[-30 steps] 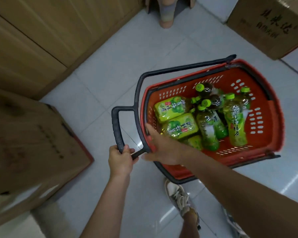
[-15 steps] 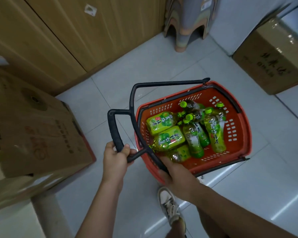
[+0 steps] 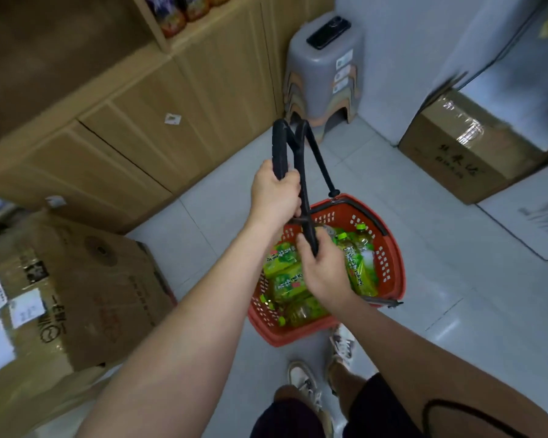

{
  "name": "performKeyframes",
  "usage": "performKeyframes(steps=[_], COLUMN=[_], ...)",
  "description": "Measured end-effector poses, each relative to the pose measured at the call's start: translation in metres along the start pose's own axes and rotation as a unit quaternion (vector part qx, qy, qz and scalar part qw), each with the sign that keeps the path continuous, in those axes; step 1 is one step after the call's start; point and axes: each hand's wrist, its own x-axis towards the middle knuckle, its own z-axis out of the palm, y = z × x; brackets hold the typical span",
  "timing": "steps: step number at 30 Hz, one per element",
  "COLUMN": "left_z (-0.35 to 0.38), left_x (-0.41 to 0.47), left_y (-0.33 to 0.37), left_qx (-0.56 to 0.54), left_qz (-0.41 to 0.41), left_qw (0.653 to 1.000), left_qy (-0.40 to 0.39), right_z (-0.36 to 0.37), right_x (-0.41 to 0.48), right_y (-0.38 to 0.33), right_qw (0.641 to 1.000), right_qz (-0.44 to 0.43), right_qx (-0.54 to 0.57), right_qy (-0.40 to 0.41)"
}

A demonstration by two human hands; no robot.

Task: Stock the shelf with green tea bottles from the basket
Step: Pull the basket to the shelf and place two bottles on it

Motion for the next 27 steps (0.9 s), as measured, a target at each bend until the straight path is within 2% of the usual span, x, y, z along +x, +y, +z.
performKeyframes(steps=[4, 6, 9, 11, 13, 14, 15, 16, 17, 18, 19, 21, 22, 23, 24, 25, 27], left_z=[0.013, 0.016, 0.017, 0.015, 0.014, 0.011, 0.006, -0.001, -0.009, -0.017, -0.023, -0.026, -0.023, -0.018, -0.012, -0.006, 0.006], left_x=[0.022, 0.027, 0.021, 0.016, 0.016, 0.017, 0.018, 0.020, 0.022, 0.025, 0.030, 0.048, 0.057, 0.065, 0.072, 0.078, 0.090], left_y=[0.023, 0.029, 0.032, 0.032, 0.034, 0.034, 0.034, 0.034, 0.036, 0.043, 0.052, 0.068, 0.075, 0.080, 0.085, 0.089, 0.094], left_qx=[0.015, -0.015, -0.140, -0.165, -0.121, -0.040, 0.088, 0.223, 0.311, 0.348, 0.381, 0.486, 0.525, 0.537, 0.534, 0.526, 0.535], left_qz=[0.004, -0.004, -0.055, -0.091, -0.116, -0.103, -0.057, 0.024, 0.138, 0.246, 0.308, 0.321, 0.314, 0.313, 0.319, 0.325, 0.341], left_qw=[1.000, 1.000, 0.987, 0.978, 0.981, 0.991, 0.994, 0.975, 0.940, 0.905, 0.867, 0.769, 0.730, 0.722, 0.731, 0.745, 0.749], left_qy=[-0.010, -0.011, -0.052, -0.095, -0.093, -0.072, -0.039, -0.002, 0.019, -0.008, -0.089, -0.264, -0.303, -0.305, -0.283, -0.249, -0.192], right_z=[-0.011, -0.023, -0.060, -0.094, -0.127, -0.138, -0.145, -0.148, -0.148, -0.146, -0.145, -0.145, -0.147, -0.149, -0.150, -0.149, -0.145], right_x=[0.027, 0.035, 0.047, 0.049, 0.045, 0.041, 0.038, 0.038, 0.040, 0.046, 0.053, 0.067, 0.072, 0.076, 0.079, 0.081, 0.087], right_y=[-0.015, -0.019, -0.022, -0.021, -0.017, -0.016, -0.016, -0.016, -0.017, -0.020, -0.025, -0.037, -0.042, -0.046, -0.049, -0.053, -0.057], right_qw=[1.000, 1.000, 0.986, 0.960, 0.937, 0.928, 0.922, 0.917, 0.914, 0.911, 0.908, 0.889, 0.872, 0.852, 0.842, 0.847, 0.890], right_qz=[0.007, -0.010, -0.041, -0.034, -0.006, 0.010, 0.019, 0.020, 0.015, 0.012, 0.012, 0.033, 0.053, 0.075, 0.097, 0.117, 0.159], right_qx=[0.006, -0.018, -0.161, -0.277, -0.349, -0.371, -0.387, -0.398, -0.404, -0.409, -0.416, -0.456, -0.487, -0.515, -0.523, -0.499, -0.368], right_qy=[0.011, 0.015, 0.004, 0.000, 0.016, 0.022, 0.016, -0.001, -0.023, -0.044, -0.050, -0.017, 0.014, 0.050, 0.090, 0.136, 0.217])
